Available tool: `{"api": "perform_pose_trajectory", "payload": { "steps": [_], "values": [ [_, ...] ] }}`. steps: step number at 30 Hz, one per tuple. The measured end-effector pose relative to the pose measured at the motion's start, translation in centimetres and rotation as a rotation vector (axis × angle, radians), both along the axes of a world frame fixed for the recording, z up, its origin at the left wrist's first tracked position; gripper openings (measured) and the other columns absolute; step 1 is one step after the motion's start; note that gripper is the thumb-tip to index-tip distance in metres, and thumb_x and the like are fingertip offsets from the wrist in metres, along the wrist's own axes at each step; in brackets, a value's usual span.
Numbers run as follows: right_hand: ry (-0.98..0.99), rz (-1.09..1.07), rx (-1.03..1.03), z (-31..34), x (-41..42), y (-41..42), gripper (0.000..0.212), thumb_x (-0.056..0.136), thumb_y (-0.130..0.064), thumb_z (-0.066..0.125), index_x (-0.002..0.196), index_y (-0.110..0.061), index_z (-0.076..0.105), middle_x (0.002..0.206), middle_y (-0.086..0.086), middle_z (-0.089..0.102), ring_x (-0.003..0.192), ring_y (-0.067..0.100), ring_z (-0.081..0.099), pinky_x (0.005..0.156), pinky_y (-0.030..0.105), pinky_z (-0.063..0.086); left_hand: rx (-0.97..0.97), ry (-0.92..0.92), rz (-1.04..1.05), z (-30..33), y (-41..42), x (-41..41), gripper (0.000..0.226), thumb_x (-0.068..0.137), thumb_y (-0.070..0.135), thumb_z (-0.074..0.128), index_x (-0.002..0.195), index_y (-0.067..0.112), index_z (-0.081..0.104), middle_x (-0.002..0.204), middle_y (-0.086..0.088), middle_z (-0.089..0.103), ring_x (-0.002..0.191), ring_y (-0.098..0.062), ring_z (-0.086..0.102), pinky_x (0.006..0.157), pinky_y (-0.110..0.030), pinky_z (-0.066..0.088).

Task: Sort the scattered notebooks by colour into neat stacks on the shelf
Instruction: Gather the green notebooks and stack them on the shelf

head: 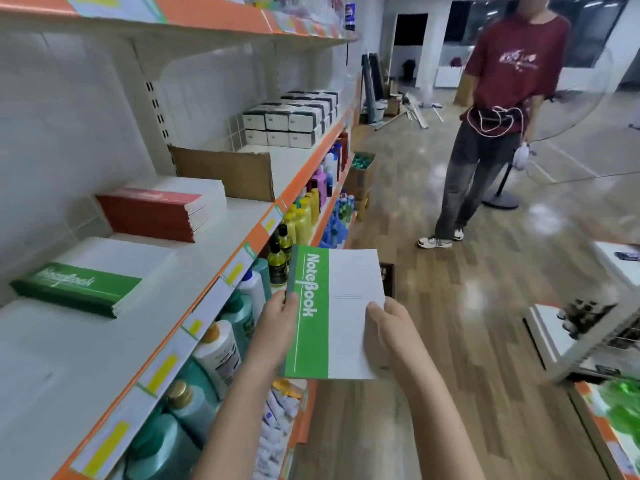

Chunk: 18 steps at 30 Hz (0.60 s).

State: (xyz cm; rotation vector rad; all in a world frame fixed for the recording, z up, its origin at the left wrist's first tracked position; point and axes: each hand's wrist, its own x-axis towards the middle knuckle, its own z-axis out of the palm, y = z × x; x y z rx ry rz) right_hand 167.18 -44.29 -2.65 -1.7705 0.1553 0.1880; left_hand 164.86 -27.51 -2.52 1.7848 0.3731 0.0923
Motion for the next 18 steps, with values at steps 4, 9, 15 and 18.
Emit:
{"api": "perform_pose_trajectory", "payload": {
  "steps": [4, 9, 15, 18],
  "values": [
    [-0.020, 0.150, 0.037, 0.2, 5.0, 3.0, 0.022, 0.095, -0.014, 0.041, 0.104, -0.002, 0.058, 0.112, 0.018, 0.064, 0.108, 0.035, 0.058, 0.087, 0.036, 0.044, -0.008, -0.009, 0.110, 0.6, 2.5, 2.3, 0.034, 0.102, 0.028, 0.035, 0.102, 0.003, 0.058, 0.097, -0.019, 0.067, 0.090, -0.033, 0.065, 0.084, -0.046, 0.050],
    [-0.051, 0.411, 0.041, 1.0, 11.0, 8.5, 0.020, 0.095, -0.021, 0.044, 0.099, -0.006, 0.057, 0.103, 0.012, 0.061, 0.100, 0.026, 0.057, 0.093, 0.038, 0.043, -0.006, -0.077, 0.430, 1.4, 6.0, 4.7, 0.023, 0.102, 0.022, 0.038, 0.101, 0.008, 0.057, 0.099, -0.014, 0.063, 0.090, -0.023, 0.059, 0.082, -0.036, 0.047],
    [-0.074, 0.738, 0.055, 2.5, 15.7, 13.6, 0.018, 0.096, -0.018, 0.044, 0.088, -0.007, 0.055, 0.091, 0.014, 0.062, 0.083, 0.027, 0.060, 0.075, 0.028, 0.046, -0.116, -0.122, 0.751, 1.6, 7.8, 5.4, 0.027, 0.101, 0.024, 0.040, 0.092, 0.013, 0.062, 0.081, -0.004, 0.071, 0.071, -0.017, 0.066, 0.067, -0.030, 0.050],
    [-0.079, 0.860, 0.050, 2.9, 16.5, 15.6, 0.026, 0.096, -0.020, 0.043, 0.105, 0.002, 0.055, 0.112, 0.026, 0.060, 0.102, 0.037, 0.059, 0.091, 0.045, 0.046, -0.115, -0.135, 0.880, 1.4, 8.3, 5.1, 0.027, 0.101, 0.025, 0.040, 0.089, 0.017, 0.063, 0.075, 0.001, 0.072, 0.067, -0.014, 0.068, 0.062, -0.028, 0.051]
  ]
}}
